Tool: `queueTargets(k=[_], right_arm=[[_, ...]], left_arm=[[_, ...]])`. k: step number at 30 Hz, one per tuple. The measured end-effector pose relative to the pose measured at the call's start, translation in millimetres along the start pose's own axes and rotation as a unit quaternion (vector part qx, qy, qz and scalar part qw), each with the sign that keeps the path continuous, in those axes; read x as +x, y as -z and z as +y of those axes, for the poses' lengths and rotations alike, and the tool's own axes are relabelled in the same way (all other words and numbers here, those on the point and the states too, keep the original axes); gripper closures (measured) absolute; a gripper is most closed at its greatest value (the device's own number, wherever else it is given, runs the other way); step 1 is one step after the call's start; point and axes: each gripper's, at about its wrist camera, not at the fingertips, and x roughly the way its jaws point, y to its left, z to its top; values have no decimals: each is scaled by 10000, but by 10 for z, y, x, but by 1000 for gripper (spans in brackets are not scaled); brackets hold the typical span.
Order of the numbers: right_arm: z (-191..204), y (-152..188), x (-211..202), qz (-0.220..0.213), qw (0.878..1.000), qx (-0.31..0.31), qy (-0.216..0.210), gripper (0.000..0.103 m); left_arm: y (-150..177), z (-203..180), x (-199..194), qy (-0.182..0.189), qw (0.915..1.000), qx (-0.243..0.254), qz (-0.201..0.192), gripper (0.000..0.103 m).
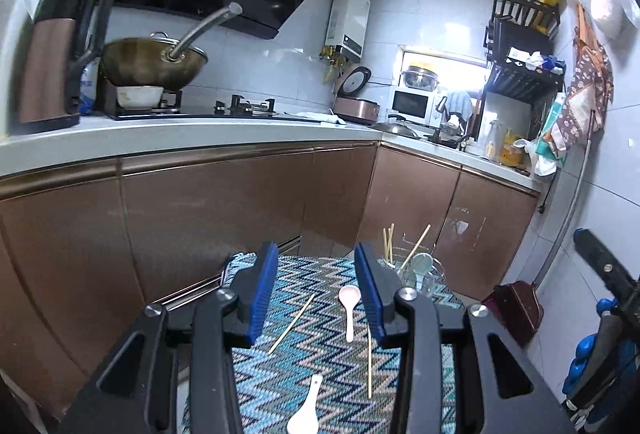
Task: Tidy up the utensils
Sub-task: 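Move both tools back over the cloth toward the white spoon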
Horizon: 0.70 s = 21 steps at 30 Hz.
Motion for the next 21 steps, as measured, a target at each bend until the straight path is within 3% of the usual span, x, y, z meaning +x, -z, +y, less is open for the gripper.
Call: queueTargets(k=[7,13,21], right_arm=[[82,115,-28,651,9978,85,-33,0],[13,261,109,1120,9936,170,-1,2],[-187,630,524,1906,9812,305,16,23]], left_arm=[[166,-81,-301,44,9993,200,307,65],[355,-169,-134,212,9949,520,833,65],[680,-167,469,413,9856,636,1510,65]])
